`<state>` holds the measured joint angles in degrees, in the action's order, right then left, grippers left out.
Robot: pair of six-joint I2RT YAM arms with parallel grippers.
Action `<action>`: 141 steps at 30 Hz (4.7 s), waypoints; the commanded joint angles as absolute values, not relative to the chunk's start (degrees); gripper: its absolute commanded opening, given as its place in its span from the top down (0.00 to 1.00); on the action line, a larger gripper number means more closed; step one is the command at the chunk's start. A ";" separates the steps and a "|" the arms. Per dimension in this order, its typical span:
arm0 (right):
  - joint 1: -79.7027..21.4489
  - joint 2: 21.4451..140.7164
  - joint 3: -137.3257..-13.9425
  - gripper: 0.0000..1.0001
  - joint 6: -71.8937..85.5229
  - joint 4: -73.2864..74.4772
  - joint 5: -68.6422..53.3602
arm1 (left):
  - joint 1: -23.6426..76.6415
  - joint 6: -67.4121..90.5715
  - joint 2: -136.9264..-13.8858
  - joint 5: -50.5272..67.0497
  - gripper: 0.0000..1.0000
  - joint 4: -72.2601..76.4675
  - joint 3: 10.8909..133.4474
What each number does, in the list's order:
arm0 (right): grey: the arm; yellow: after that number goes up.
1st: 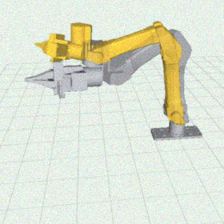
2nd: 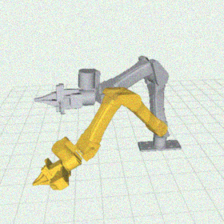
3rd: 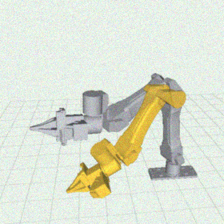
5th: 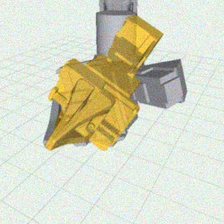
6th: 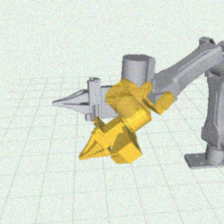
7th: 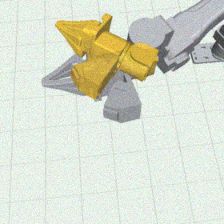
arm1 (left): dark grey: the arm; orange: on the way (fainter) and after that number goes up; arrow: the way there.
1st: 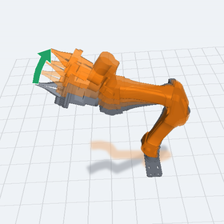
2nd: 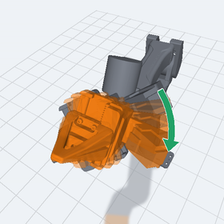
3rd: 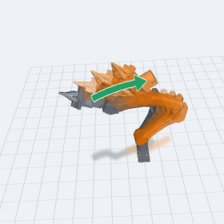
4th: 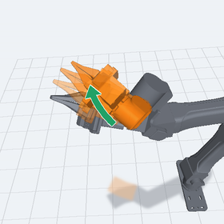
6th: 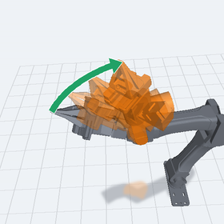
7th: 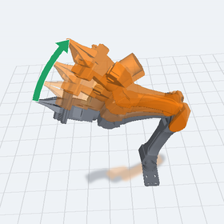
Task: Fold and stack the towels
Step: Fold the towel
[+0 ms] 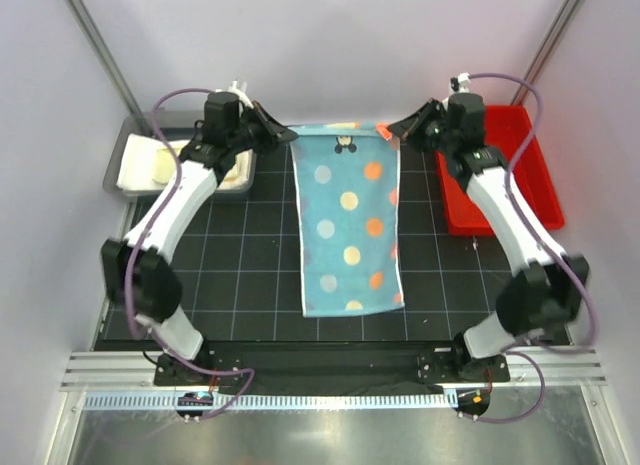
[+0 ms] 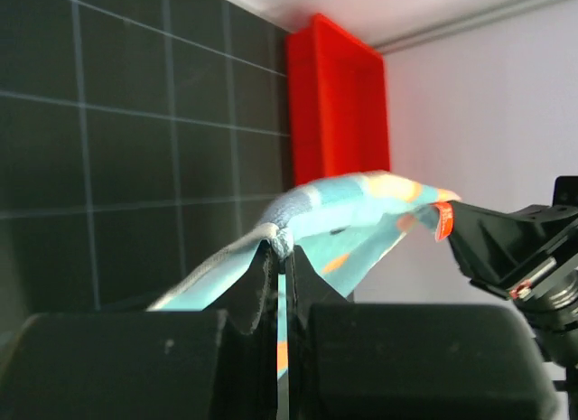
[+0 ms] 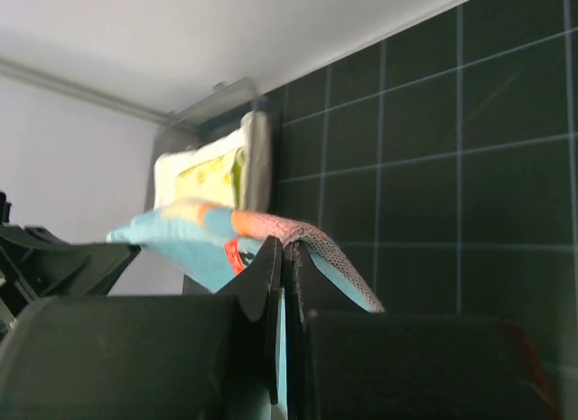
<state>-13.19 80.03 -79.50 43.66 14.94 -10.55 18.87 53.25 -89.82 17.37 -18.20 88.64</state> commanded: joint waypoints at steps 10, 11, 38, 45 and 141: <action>-5.89 112.59 -93.44 0.99 45.71 5.43 -36.22 | 11.16 52.82 -116.72 38.58 1.00 -5.45 99.17; -5.80 112.76 -91.77 0.99 44.05 8.76 -36.30 | 11.08 52.39 -116.20 38.58 1.00 -5.28 97.49; -0.70 106.00 -79.82 0.99 20.92 40.17 -24.87 | 25.22 55.72 -100.54 30.50 1.00 3.78 57.58; -0.79 103.81 -73.48 0.96 20.91 37.89 -27.24 | 26.10 52.74 -100.37 27.69 1.00 2.38 55.20; -7.82 90.62 -58.01 0.99 26.28 27.50 -19.07 | 26.63 50.63 -97.56 25.93 1.00 -6.15 55.19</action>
<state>-7.44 94.21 -56.05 26.89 25.85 -17.78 26.46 50.94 -101.47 26.06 -3.92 52.56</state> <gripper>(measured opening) 0.036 0.029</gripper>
